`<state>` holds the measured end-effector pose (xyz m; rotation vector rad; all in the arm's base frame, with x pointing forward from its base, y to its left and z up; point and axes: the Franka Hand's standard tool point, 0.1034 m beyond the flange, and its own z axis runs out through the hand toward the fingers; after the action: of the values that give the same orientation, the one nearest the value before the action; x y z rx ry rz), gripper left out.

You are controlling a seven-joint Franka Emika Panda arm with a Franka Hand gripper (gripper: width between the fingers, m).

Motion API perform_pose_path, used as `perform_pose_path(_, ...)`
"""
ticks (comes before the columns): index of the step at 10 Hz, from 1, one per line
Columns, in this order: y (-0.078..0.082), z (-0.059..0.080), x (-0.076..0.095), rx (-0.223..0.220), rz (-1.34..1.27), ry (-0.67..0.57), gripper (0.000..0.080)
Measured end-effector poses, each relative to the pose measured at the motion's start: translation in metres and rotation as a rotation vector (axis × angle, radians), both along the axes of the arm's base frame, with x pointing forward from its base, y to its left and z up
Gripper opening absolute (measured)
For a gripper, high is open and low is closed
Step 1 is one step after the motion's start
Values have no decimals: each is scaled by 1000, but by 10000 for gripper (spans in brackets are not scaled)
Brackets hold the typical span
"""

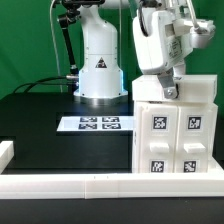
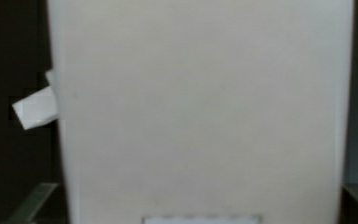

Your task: Assemble cabinet

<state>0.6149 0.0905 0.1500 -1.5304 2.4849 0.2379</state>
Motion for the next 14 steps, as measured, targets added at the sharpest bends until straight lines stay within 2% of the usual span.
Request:
perform_pose_path(1, 1, 0, 0, -2, 30, -7, 630)
perform_pose_path(2, 2, 2, 0, -2, 39, -12, 761)
perform_pose_path(3, 3, 10, 1, 2, 54, -30, 792)
perform_pose_path(6, 8, 37, 7, 27, 64, -78, 797)
perform_pose_path(10, 9, 37, 8, 25, 125, -97, 797)
perform_pose_path(11, 10, 36, 5, -21, 345, -138, 797)
perform_pose_path(14, 20, 40, 7, -74, 760, -209, 797)
